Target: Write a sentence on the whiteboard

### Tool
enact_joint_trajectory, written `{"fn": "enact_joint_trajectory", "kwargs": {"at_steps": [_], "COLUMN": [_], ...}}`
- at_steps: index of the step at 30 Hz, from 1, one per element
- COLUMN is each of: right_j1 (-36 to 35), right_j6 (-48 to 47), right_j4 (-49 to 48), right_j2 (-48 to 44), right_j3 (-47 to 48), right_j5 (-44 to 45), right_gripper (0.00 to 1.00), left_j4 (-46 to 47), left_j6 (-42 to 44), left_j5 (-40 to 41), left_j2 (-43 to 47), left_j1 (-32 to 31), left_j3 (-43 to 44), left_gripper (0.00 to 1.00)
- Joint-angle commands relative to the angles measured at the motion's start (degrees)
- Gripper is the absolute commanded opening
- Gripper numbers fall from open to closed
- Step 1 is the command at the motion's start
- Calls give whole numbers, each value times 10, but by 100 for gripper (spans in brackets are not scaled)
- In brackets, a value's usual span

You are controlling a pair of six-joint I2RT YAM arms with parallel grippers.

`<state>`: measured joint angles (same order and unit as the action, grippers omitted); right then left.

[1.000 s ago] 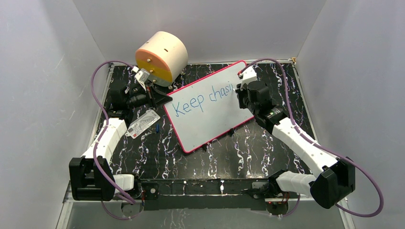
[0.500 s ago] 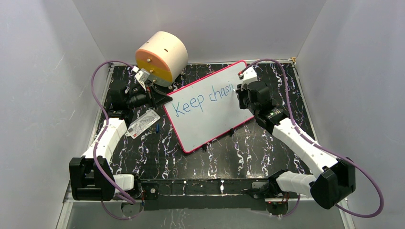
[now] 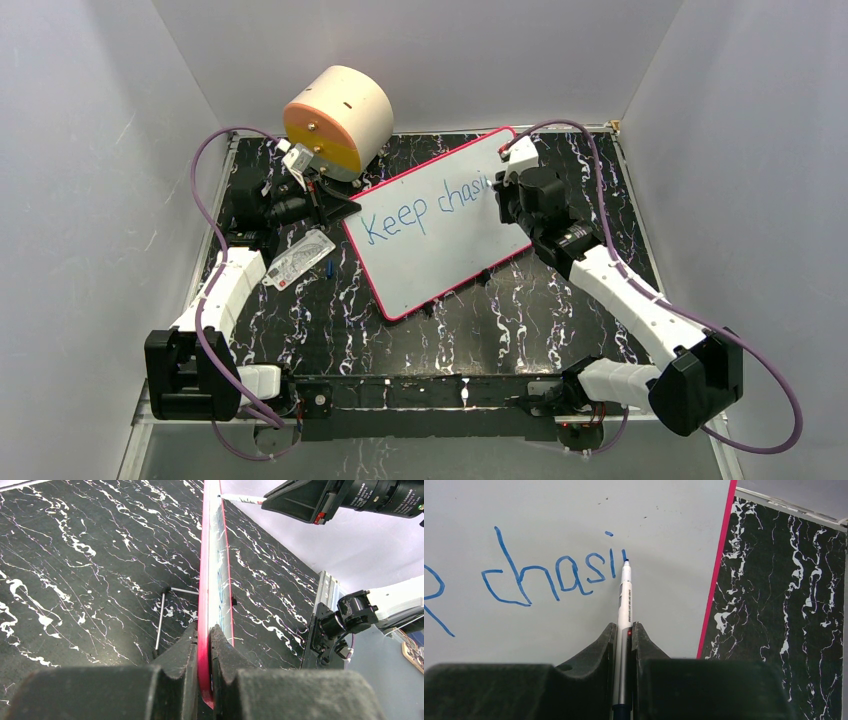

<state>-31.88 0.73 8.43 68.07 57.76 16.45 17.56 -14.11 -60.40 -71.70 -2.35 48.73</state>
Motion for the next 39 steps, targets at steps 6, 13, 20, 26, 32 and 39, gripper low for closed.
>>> {"fn": "enact_joint_trajectory", "kwargs": {"at_steps": [6,13,20,26,32,39], "right_j1": [8,15,15,15,15,15], "right_j6": [-23,-16,-6,6,8,12], "right_j4": [-55,-35,-5,3,9,-6], "right_j2": [11,13,4,-8,-11,-21], "right_j3": [34,30,12,-5,-7,-15], "right_j5": [18,21,7,15,15,31], "right_gripper": [0,0,0,0,0,0], "left_j4": [-38,-39,-39,-39,-39,-39], "left_j6": [61,61,61,60,60,59], "left_j5": [-20,-19,-18,-17,-16,-14], "left_j2": [-10,-10,-11,-11,-10,-11], "left_j1": [-18,-18,-18,-19,-19,-19], "left_j3": [-8,-9,-8,-8,-10,-9], "left_gripper": [0,0,0,0,0,0]}}
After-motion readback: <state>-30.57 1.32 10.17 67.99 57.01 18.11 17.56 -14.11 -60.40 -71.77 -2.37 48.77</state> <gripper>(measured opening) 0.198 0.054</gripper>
